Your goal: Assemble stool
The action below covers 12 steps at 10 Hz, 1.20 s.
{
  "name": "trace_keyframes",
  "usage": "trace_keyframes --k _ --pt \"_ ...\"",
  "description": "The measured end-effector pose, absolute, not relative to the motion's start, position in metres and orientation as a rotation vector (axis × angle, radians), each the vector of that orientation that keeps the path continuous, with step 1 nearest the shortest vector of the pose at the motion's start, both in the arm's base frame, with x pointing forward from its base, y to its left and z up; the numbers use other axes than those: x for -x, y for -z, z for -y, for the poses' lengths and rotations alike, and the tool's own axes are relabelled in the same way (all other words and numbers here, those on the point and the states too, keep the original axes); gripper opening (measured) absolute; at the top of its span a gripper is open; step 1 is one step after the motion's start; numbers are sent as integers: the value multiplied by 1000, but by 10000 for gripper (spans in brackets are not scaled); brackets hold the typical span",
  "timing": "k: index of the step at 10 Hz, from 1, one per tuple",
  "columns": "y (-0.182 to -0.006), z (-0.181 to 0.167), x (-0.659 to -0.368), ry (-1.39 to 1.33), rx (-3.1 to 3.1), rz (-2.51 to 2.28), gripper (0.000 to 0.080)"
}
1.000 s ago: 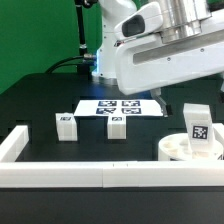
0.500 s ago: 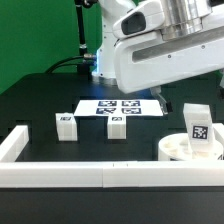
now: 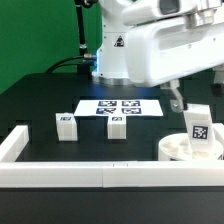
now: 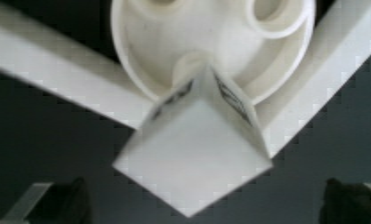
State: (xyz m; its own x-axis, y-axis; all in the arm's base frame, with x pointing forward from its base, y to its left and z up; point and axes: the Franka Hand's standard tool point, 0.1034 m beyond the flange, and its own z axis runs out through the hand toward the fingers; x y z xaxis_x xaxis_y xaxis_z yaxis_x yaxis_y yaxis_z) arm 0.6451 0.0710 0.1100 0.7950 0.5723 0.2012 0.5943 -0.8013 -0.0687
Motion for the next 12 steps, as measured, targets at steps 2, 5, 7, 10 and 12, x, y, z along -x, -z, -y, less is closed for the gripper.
trace_keyframes --k 2,5,7,10,12 --pt "-110 -69 -645 263 2824 1057 649" --pt "-105 -79 -648 263 2633 1686 649" --pt "-99 -79 -649 233 2524 1909 649" --pt "-98 -77 -648 230 2527 1904 649" --pt "-94 -90 -650 209 2595 1835 649"
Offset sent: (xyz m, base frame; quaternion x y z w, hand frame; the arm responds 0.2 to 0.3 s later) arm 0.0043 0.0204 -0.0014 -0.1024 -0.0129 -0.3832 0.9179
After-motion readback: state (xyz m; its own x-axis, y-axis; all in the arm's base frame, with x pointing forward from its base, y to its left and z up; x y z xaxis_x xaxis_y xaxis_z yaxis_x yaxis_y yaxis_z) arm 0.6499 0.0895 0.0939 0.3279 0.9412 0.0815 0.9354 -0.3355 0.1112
